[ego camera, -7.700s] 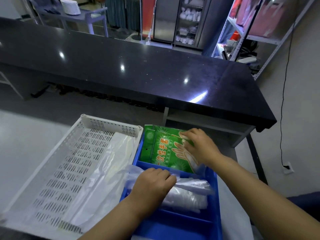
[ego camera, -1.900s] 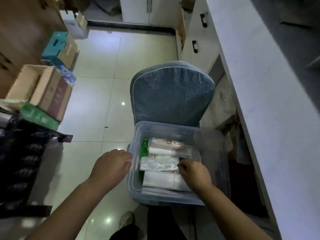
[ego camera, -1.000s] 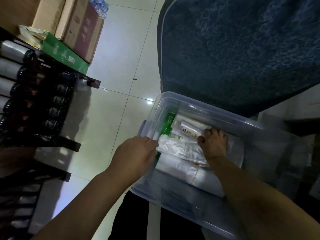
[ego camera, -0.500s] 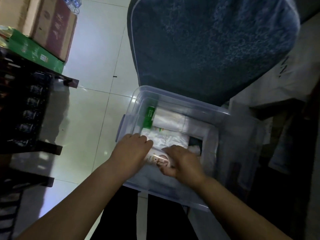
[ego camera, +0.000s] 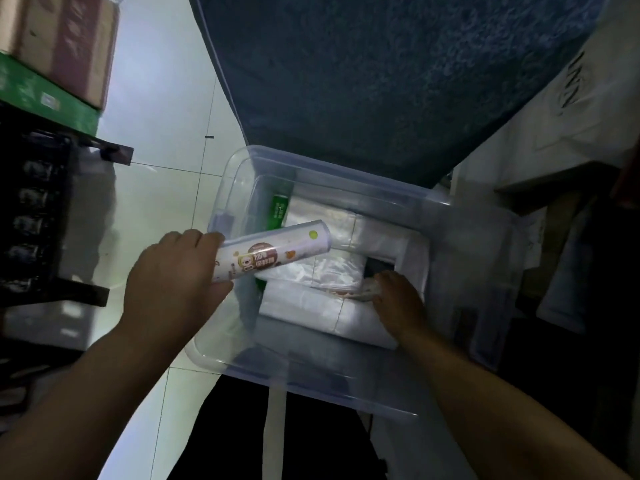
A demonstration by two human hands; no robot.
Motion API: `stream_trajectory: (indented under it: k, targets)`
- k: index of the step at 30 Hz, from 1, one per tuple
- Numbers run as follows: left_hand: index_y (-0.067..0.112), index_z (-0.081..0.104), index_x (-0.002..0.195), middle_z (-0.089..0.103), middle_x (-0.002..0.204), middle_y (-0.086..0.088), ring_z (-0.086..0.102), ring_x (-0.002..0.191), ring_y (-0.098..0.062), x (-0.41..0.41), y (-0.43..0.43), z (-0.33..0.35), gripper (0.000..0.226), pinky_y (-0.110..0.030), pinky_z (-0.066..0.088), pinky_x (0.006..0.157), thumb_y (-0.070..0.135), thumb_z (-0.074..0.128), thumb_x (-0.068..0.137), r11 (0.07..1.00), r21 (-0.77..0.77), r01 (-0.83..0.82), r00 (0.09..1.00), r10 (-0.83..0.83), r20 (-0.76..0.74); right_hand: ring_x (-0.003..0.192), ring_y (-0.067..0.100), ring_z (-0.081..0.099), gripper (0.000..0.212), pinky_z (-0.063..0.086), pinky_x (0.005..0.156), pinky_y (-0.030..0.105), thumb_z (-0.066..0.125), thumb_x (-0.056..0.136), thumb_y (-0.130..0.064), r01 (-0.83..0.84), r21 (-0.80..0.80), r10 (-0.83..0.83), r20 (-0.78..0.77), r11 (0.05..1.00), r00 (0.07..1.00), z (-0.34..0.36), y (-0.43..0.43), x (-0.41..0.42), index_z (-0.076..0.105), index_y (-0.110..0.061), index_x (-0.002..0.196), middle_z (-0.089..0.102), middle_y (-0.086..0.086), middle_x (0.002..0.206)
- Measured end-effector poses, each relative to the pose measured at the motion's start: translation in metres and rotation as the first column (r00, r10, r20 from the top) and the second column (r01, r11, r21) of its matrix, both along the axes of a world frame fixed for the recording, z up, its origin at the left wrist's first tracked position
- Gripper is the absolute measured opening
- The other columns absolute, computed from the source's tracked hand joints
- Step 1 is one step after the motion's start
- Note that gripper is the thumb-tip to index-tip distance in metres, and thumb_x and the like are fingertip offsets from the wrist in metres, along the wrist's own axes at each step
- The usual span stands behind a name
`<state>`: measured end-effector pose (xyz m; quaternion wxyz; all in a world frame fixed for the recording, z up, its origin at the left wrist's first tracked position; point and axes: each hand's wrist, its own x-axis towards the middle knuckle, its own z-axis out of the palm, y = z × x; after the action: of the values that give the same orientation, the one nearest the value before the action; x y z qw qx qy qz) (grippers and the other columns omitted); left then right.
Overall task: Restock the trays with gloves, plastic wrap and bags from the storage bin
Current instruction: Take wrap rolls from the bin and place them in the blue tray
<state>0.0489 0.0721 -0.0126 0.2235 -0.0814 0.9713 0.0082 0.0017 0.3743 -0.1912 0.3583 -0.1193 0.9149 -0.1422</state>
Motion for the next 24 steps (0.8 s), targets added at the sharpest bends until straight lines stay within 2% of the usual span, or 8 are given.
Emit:
stream_trajectory:
  k: [3,5,9,13,15,17,21,24]
  targets:
    - [0.004,0.063,0.101,0.066,0.081,-0.018,0.058,0.066,-0.035,-0.003,0.007,-0.005,0.055,-0.036,0.047,0.055,0.025,0.085,0.055,0.999,0.005,0.034,0.999,-0.034,-0.016,0.115,0.028,0.048,0.039,0.037,0.092,0.035,0.057,0.08,-0.018,-0.238,0.124,0.24,0.001,0.963,0.971,-0.013,0.001,-0.005,0.053,-0.013,0.119,0.055,0.008,0.124]
    - [0.005,0.063,0.102,0.066,0.082,-0.018,0.058,0.066,-0.035,-0.004,0.011,-0.006,0.054,-0.037,0.047,0.056,0.025,0.084,0.057,0.998,0.012,0.056,0.998,-0.056,-0.032,0.117,0.028,0.043,0.04,0.034,0.091,0.038,0.055,0.083,-0.023,-0.315,0.206,0.321,0.003,0.927,0.947,-0.018,0.0,-0.006,0.049,-0.015,0.121,0.052,0.005,0.127]
    - [0.006,0.063,0.101,0.066,0.082,-0.016,0.059,0.067,-0.033,-0.003,0.019,-0.007,0.054,-0.036,0.048,0.057,0.027,0.085,0.056,0.996,0.035,0.087,0.996,-0.086,-0.028,0.117,0.033,0.036,0.054,0.031,0.093,0.041,0.056,0.086,-0.036,-0.377,0.26,0.377,0.05,0.889,0.925,-0.026,0.0,-0.015,0.043,-0.01,0.131,0.042,0.012,0.133]
    - [0.009,0.063,0.103,0.068,0.086,-0.014,0.062,0.07,-0.029,-0.001,0.023,-0.003,0.057,-0.035,0.051,0.06,0.033,0.085,0.056,0.993,0.036,0.109,0.994,-0.109,0.005,0.115,0.032,0.037,0.055,0.031,0.091,0.04,0.058,0.082,-0.051,-0.415,0.218,0.419,0.03,0.883,0.907,-0.021,0.01,-0.016,0.053,-0.011,0.118,0.044,0.014,0.128]
    - [0.01,0.063,0.103,0.068,0.086,-0.013,0.062,0.07,-0.028,-0.001,0.023,0.001,0.055,-0.036,0.052,0.06,0.034,0.084,0.057,0.994,0.033,0.102,0.995,-0.102,0.0,0.113,0.032,0.04,0.06,0.032,0.089,0.039,0.057,0.079,-0.059,-0.385,0.187,0.391,0.005,0.904,0.92,-0.007,0.014,-0.013,0.051,-0.013,0.117,0.048,0.013,0.125]
    - [0.012,0.064,0.102,0.068,0.085,-0.011,0.061,0.07,-0.027,-0.002,0.024,0.005,0.054,-0.035,0.052,0.059,0.034,0.084,0.057,0.995,0.034,0.096,0.995,-0.096,-0.003,0.11,0.031,0.045,0.056,0.033,0.087,0.039,0.06,0.078,-0.054,-0.307,0.135,0.306,0.03,0.942,0.952,0.01,0.018,-0.008,0.049,-0.015,0.117,0.052,0.012,0.124]
    - [0.013,0.065,0.098,0.068,0.083,-0.01,0.061,0.069,-0.028,0.0,0.028,0.015,0.052,-0.035,0.051,0.057,0.031,0.085,0.054,0.992,0.044,0.119,0.993,-0.118,-0.03,0.098,0.029,0.055,0.047,0.035,0.07,0.032,0.067,0.075,-0.047,-0.114,0.072,0.11,0.061,0.991,0.992,0.049,0.018,0.007,0.048,-0.016,0.105,0.059,0.012,0.114]
    - [0.016,0.064,0.098,0.067,0.085,-0.008,0.06,0.071,-0.027,0.003,0.028,0.028,0.049,-0.034,0.051,0.056,0.033,0.084,0.056,0.99,0.058,0.128,0.99,-0.125,-0.064,0.099,0.031,0.057,0.056,0.045,0.075,0.033,0.065,0.073,-0.057,0.018,0.114,-0.02,0.01,0.993,1.0,0.083,0.015,0.016,0.051,-0.015,0.106,0.061,0.012,0.112]
